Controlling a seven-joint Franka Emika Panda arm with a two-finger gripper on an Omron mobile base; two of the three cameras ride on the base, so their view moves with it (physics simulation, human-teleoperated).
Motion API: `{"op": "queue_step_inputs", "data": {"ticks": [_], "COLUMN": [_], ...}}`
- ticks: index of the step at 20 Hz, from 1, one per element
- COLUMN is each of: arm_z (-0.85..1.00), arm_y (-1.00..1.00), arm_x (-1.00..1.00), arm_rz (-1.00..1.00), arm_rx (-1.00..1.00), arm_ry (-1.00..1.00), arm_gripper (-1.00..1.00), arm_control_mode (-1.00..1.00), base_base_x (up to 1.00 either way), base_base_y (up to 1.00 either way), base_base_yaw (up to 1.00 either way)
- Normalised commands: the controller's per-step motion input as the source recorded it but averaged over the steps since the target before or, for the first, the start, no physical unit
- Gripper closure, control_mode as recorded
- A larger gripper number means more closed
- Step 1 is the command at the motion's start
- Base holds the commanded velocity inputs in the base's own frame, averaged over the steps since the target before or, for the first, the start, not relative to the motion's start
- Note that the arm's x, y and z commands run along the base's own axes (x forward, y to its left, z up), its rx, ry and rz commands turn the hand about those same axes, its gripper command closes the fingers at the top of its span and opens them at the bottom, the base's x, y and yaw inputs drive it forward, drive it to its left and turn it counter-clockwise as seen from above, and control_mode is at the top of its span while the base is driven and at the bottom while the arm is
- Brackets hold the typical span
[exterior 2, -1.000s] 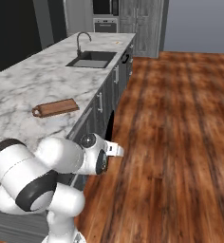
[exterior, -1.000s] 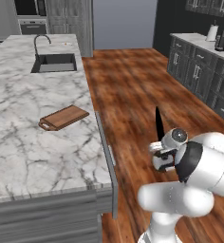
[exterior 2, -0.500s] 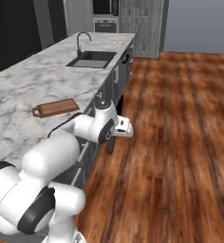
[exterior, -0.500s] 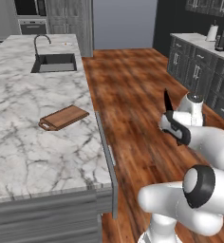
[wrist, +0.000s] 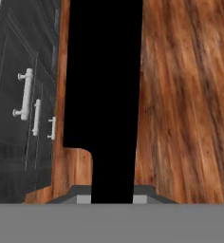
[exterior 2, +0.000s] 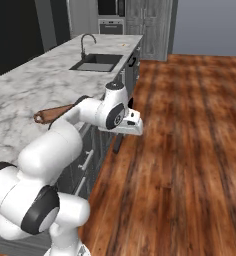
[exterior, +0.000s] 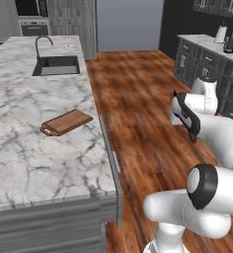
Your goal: Pick up the knife from the drawer and place it on the cutting board. Then place the meat from the plate to the cutting board.
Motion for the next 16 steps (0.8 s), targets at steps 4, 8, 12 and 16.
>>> {"op": "queue_step_inputs", "data": {"ticks": [4,8,12,16], "arm_z": [-0.31,0.07,0.02,0.12], "arm_y": [0.01,0.06,0.18,0.18], "arm_x": [-0.46,-0.42,-0.48,-0.42], "arm_rz": [0.00,0.00,0.00,0.02], "arm_rx": [0.00,0.08,0.02,0.01], "arm_ry": [-0.07,0.04,0.03,0.11], "arm_gripper": [1.00,1.00,1.00,1.00], "arm_control_mode": [-1.00,-1.00,-1.00,-1.00], "base_base_x": [0.00,0.00,0.00,0.00], "base_base_y": [0.00,0.00,0.00,0.00], "base_base_yaw": [0.00,0.00,0.00,0.00]}}
